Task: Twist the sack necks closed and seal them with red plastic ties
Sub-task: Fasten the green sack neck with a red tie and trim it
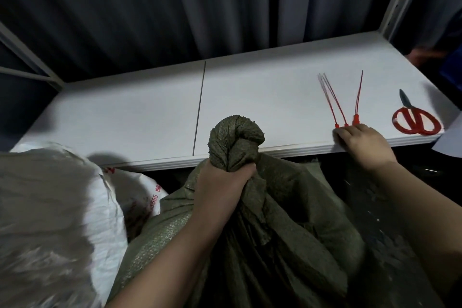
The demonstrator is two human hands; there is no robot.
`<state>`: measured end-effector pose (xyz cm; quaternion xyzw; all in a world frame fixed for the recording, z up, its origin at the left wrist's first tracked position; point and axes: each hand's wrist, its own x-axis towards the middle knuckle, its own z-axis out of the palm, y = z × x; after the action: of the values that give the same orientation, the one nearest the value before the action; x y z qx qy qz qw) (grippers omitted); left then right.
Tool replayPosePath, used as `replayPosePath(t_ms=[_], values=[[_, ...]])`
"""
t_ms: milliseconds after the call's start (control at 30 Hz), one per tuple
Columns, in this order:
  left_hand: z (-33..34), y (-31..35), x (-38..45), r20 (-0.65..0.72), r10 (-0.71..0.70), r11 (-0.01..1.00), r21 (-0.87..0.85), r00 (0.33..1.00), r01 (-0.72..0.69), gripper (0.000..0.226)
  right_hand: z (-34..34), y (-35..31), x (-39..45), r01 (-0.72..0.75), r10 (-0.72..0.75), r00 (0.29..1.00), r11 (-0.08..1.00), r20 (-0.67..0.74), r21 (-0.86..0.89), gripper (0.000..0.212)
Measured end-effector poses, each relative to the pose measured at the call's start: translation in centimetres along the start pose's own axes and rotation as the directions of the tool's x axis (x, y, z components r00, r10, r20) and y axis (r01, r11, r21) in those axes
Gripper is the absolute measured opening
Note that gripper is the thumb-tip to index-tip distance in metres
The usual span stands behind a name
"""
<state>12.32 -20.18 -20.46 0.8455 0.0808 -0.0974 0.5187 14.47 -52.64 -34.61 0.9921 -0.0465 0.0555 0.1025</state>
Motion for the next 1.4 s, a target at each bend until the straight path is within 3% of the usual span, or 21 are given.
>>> replayPosePath(t_ms=[133, 267, 367, 500, 600, 700, 767, 867, 1033, 1133, 1400], values=[[0.0, -0.1, 0.0, 0.01, -0.004, 1.0, 0.0, 1.0, 0.004, 0.01, -0.6, -0.1, -0.4, -0.074, 0.073, 0.997, 0.997, 0.037, 0.013, 0.051], [-0.2, -0.3, -0.2, 0.018, 0.0, 1.0, -0.017, 1.0, 0.0, 0.01, -1.5, -0.4, 0.4, -0.147, 0.148, 0.987, 0.989, -0.064, 0.027, 0.052], [-0.2, -0.4, -0.2, 0.026, -0.006, 1.0, -0.022, 1.0, 0.007, 0.01, -3.3, -0.4, 1.3, -0.229, 0.264, 0.941, 0.957, -0.213, 0.176, 0.048], [-0.7, -0.3, -0.7, 0.028, -0.004, 0.998, -0.058, 1.0, 0.006, 0.01, -8.6, -2.5, 1.5, -0.244, 0.42, 0.844, 0.854, -0.333, 0.459, 0.018], [-1.8, -0.6, -1.5, 0.013, 0.011, 0.997, -0.076, 1.0, -0.01, 0.012, -13.7, -6.0, 0.5, -0.187, 0.44, 0.887, 0.617, -0.139, 0.765, 0.008], [-3.0, -0.9, -2.4, -0.013, 0.028, 0.995, -0.09, 1.0, -0.029, 0.017, -18.4, -10.0, -1.4, -0.165, 0.335, 0.941, 0.322, 0.051, 0.932, 0.008], [-3.8, -0.8, -3.5, -0.033, 0.022, 0.993, -0.114, 0.999, -0.025, 0.029, -21.6, -12.5, -2.8, -0.158, 0.276, 0.956, 0.205, 0.098, 0.966, 0.014], [-5.1, -0.2, -5.0, -0.064, 0.023, 0.984, -0.175, 0.998, -0.034, 0.033, -25.3, -15.3, -4.9, -0.184, 0.222, 0.963, 0.122, 0.153, 0.975, 0.014], [-6.8, 1.4, -7.7, -0.057, 0.081, 0.959, -0.269, 0.995, -0.093, 0.037, -28.6, -18.2, -8.7, -0.207, 0.25, 0.925, -0.298, 0.285, 0.932, 0.005], [-7.0, 1.1, -8.5, -0.091, 0.139, 0.937, -0.311, 0.986, -0.161, 0.056, -29.3, -19.7, -10.7, -0.238, 0.267, 0.894, -0.396, 0.359, 0.887, 0.011], [-7.1, -0.9, -8.6, -0.064, 0.147, 0.906, -0.391, 0.987, -0.161, 0.063, -31.0, -22.7, -14.1, -0.145, 0.419, 0.863, -0.331, 0.283, 0.932, 0.001]])
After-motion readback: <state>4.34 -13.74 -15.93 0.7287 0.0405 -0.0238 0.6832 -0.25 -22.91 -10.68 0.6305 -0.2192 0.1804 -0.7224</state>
